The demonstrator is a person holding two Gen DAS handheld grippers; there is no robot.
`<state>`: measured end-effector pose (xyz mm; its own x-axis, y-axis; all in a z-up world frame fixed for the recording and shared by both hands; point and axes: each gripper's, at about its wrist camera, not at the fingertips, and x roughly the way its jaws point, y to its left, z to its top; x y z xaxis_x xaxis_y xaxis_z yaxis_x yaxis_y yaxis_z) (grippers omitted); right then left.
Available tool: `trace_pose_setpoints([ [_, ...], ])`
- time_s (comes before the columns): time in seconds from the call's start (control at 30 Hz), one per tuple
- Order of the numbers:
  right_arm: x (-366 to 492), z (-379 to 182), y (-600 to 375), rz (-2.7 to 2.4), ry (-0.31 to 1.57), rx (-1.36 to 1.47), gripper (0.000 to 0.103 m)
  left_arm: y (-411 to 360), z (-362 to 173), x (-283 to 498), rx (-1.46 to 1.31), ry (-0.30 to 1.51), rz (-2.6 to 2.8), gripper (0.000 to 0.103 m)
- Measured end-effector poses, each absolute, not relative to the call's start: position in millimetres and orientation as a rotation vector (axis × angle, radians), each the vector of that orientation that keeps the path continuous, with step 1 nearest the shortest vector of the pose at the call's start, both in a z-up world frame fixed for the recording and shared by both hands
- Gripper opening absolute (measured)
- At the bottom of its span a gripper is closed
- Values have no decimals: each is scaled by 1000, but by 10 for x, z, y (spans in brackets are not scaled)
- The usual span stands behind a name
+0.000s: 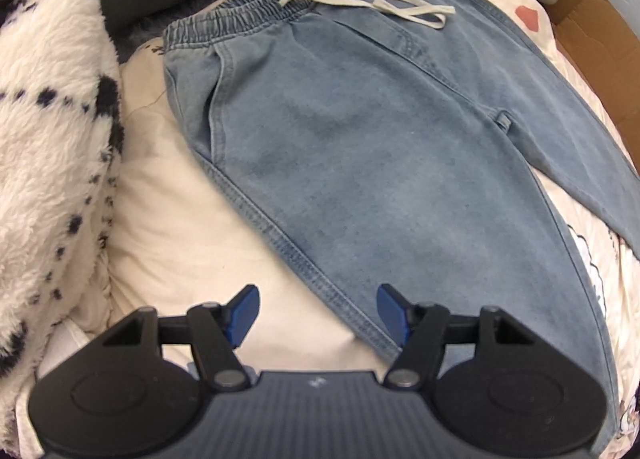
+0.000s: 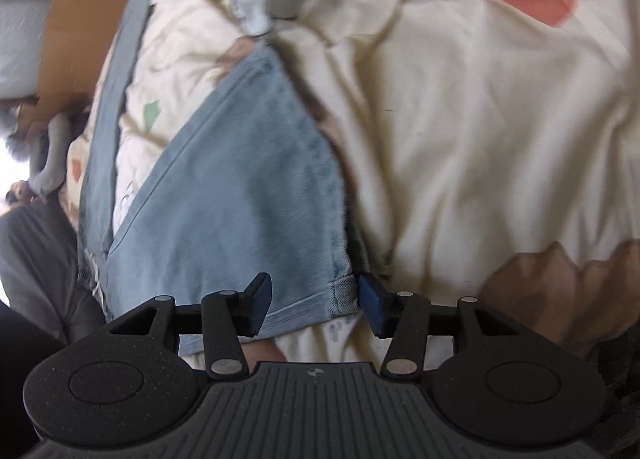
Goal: Fold clothes
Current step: 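Close the right gripper on the jeans leg hem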
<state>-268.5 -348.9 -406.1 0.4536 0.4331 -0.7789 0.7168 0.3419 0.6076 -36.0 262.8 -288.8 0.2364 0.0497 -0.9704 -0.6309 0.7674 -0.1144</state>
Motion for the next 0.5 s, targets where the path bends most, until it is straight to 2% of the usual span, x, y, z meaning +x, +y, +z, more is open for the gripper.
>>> trace_pose_setpoints([
  [0.17,-2768,-4189,-3456,-273,1155,1351,51,2618,-2909,-370,-550,1267,493,68],
  [0.37,-2760,-4330,-3338,-268,1251,1388,51,2600,-2940,-379,-553,1272,490,68],
  [0.5,-2806,-4290,-3331,-264,1171,1438,51,2582,-2937,-380,-548,1274,482,68],
])
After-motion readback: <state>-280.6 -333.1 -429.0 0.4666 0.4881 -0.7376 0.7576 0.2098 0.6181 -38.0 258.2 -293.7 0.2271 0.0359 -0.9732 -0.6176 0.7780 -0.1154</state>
